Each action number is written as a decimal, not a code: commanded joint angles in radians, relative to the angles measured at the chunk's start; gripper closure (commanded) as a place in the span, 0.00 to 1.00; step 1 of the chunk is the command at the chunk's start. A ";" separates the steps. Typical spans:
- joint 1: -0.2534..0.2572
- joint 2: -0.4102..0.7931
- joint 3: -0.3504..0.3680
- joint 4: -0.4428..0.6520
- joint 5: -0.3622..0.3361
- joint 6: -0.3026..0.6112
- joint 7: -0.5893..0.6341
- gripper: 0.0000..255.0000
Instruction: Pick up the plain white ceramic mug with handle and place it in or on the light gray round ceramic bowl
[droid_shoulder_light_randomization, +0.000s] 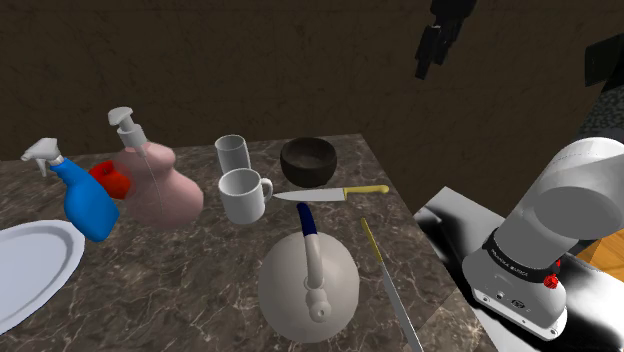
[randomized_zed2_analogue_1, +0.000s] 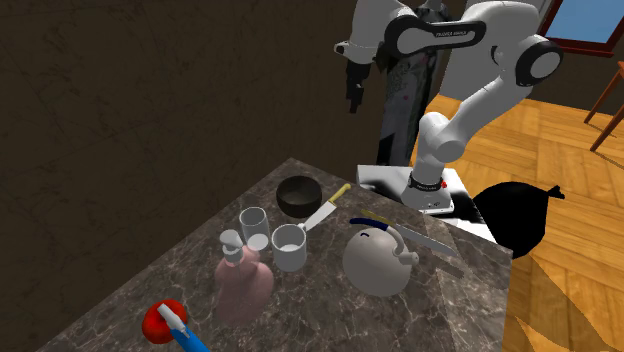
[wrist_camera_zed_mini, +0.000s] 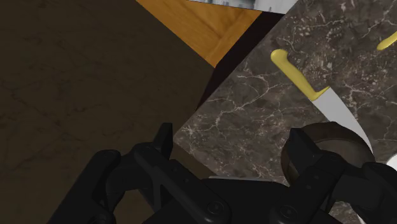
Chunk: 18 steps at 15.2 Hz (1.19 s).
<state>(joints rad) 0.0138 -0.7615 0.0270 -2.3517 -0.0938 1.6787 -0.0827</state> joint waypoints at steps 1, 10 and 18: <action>0.000 0.000 0.000 0.000 0.000 0.000 0.000 0.00; 0.056 0.160 0.154 -0.005 0.094 0.143 0.187 0.00; 0.088 0.369 0.289 0.070 0.127 0.266 0.354 0.00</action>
<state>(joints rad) 0.0972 -0.4172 0.2989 -2.2899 0.0302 1.9282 0.2481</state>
